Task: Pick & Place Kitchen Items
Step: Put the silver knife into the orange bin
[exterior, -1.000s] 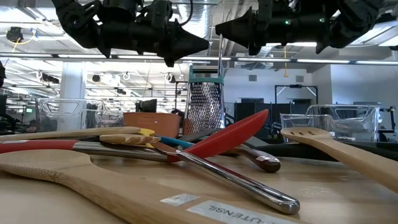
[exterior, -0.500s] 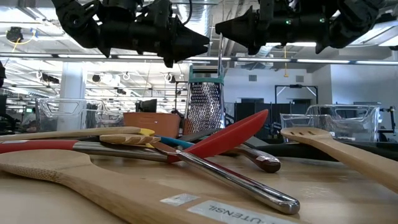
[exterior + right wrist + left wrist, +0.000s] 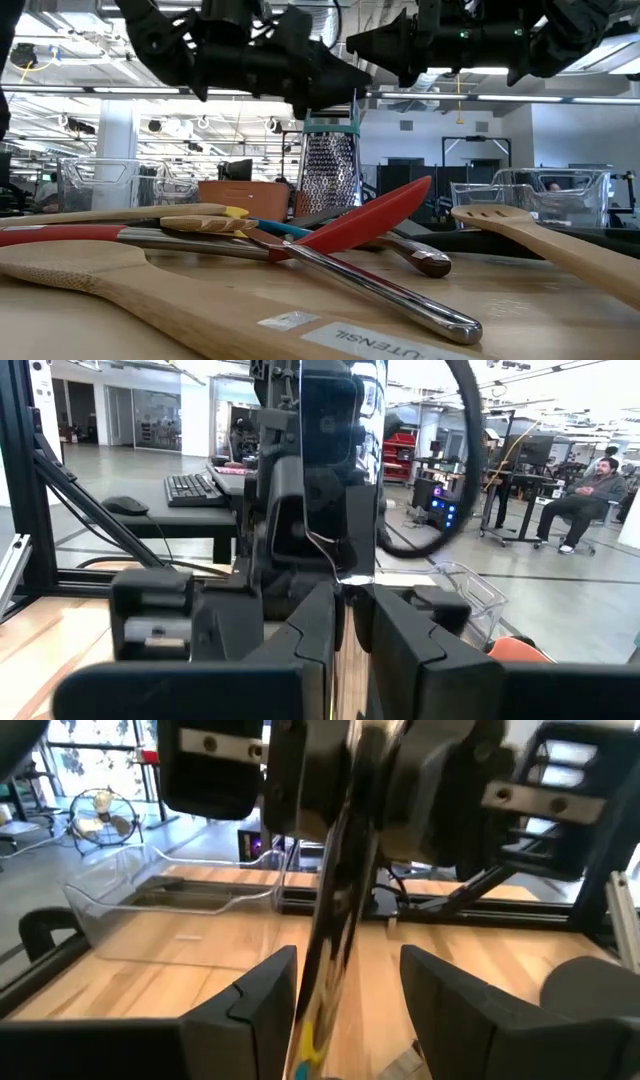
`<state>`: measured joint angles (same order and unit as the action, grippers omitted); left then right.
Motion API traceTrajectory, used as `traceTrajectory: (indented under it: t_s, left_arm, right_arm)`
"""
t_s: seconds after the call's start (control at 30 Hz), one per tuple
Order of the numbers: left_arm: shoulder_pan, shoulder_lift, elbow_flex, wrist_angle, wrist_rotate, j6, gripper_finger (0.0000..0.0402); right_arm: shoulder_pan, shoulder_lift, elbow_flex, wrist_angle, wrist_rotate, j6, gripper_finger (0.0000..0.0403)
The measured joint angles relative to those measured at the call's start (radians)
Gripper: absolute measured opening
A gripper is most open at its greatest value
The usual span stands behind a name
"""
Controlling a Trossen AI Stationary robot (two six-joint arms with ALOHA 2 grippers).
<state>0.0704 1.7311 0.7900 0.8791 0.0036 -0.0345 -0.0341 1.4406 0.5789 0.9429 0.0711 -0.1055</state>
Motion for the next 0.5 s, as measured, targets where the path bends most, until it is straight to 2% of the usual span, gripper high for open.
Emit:
traceTrajectory:
  t_s: [0.5]
  left_arm:
    - [0.0, 0.009, 0.026, 0.001, 0.006, 0.0, 0.0166]
  right_arm:
    - [0.0, 0.0, 0.0, -0.006, 0.0, -0.007, 0.0036]
